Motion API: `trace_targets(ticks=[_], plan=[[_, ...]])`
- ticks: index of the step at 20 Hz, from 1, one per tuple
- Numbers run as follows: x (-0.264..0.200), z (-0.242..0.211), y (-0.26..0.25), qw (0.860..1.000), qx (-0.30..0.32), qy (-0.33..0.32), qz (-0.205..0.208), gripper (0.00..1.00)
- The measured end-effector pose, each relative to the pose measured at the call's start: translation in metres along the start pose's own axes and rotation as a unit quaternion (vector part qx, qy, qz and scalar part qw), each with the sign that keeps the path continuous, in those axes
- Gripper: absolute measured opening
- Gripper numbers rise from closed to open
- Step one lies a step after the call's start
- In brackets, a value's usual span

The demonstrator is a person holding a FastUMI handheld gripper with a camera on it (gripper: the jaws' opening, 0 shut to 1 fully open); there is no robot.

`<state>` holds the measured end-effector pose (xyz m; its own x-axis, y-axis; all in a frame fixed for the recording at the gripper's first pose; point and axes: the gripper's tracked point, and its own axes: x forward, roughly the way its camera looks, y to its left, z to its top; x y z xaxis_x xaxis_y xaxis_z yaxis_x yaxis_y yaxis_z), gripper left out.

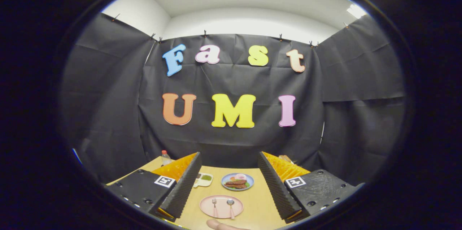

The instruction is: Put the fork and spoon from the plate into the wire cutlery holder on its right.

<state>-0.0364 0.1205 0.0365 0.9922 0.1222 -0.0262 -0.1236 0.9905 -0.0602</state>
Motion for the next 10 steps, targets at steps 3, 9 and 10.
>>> trace_targets(ticks=[3, 9, 10], plan=[[0.003, 0.008, -0.001, 1.0, -0.021, -0.004, -0.008, 0.95], [0.031, 0.007, -0.018, 0.999, -0.016, 0.011, -0.036, 0.95], [0.04, -0.001, -0.019, 0.999, -0.017, 0.024, -0.039, 0.95]])
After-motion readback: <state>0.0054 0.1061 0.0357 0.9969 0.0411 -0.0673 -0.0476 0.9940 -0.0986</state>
